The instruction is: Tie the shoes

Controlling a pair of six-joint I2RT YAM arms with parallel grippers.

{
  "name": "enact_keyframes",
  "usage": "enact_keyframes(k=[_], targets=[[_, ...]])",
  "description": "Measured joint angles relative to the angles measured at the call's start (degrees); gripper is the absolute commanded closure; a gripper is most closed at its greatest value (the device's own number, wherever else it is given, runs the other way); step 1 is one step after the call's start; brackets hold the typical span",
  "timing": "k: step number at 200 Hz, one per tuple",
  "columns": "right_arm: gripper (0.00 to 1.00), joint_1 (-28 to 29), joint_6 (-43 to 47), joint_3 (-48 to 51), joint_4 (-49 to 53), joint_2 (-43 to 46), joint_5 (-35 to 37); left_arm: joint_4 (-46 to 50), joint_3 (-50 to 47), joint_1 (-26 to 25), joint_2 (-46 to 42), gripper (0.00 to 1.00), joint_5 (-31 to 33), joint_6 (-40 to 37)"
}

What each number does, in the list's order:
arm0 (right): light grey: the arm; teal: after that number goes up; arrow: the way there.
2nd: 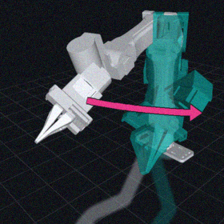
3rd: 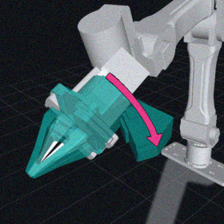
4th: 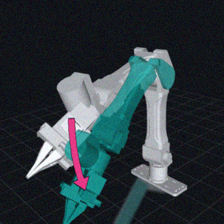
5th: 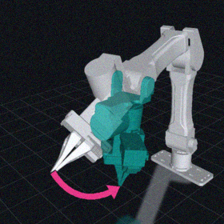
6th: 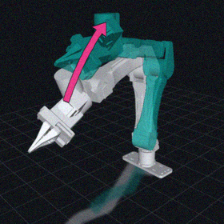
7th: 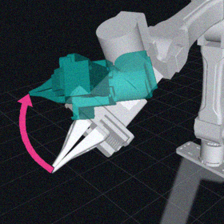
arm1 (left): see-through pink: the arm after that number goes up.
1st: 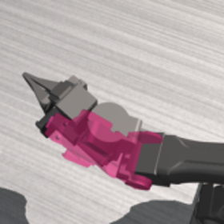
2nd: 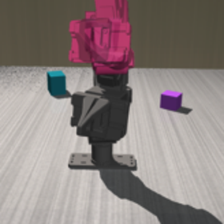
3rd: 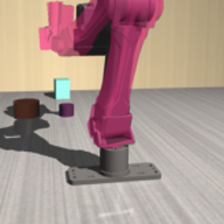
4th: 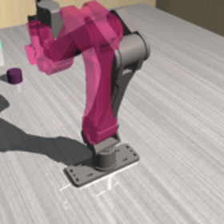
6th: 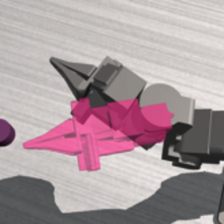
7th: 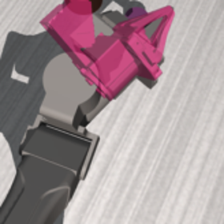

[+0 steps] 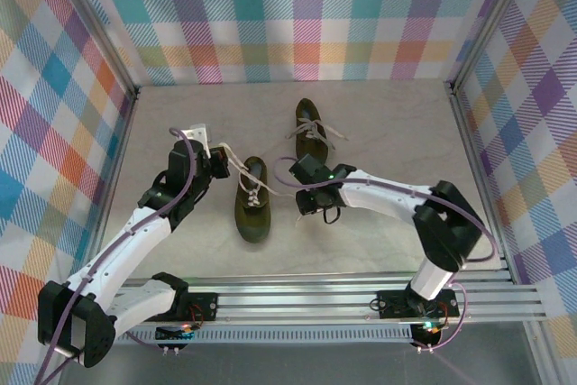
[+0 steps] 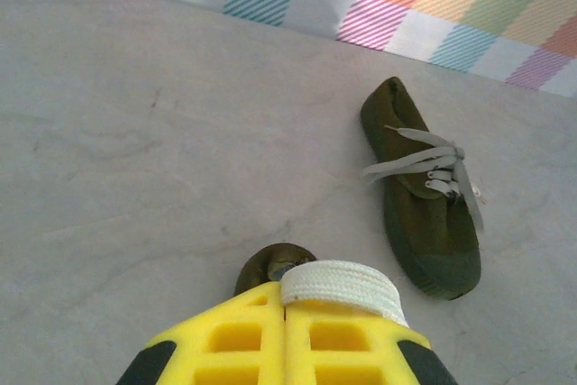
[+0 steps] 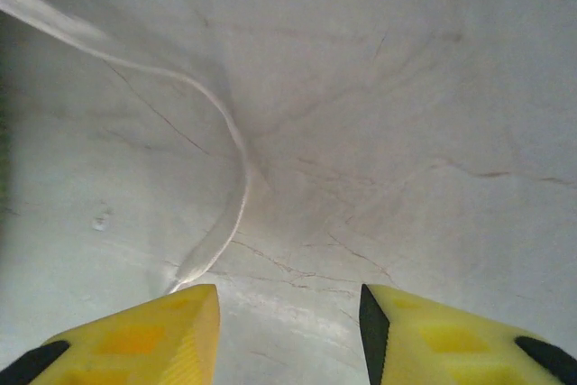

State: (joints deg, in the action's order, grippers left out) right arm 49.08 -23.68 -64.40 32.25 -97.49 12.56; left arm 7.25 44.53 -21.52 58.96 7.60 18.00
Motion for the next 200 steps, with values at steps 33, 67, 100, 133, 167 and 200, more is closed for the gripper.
enact_keyframes(k=[33, 67, 100, 133, 167, 200], targets=[[0.52, 0.0, 0.2, -3.8, 0.0, -5.1, -2.1, 1.3, 0.0, 0.5, 0.0, 1.00, -0.5, 1.2], [0.55, 0.0, 0.6, -9.2, -0.2, -10.3, -2.3, 1.9, 0.0, 0.7, -0.2, 1.00, -0.7, 2.0], [0.59, 0.0, 0.6, -11.8, 0.5, -14.5, -1.5, 1.9, 0.0, 1.1, -0.3, 1.00, -1.2, 2.4], [0.81, 0.0, 0.5, -12.2, 1.8, -15.7, -0.9, 2.1, 0.7, 2.4, -0.3, 1.00, -2.7, 4.0], [1.00, 0.0, 0.4, -12.2, 2.1, -15.6, 0.7, 2.2, 0.8, 4.9, -0.3, 1.00, -4.6, 5.3], [1.00, -0.3, -0.1, -7.8, 2.3, -9.4, 7.4, 4.3, 2.6, 9.2, -0.3, 1.00, -4.7, 6.3]])
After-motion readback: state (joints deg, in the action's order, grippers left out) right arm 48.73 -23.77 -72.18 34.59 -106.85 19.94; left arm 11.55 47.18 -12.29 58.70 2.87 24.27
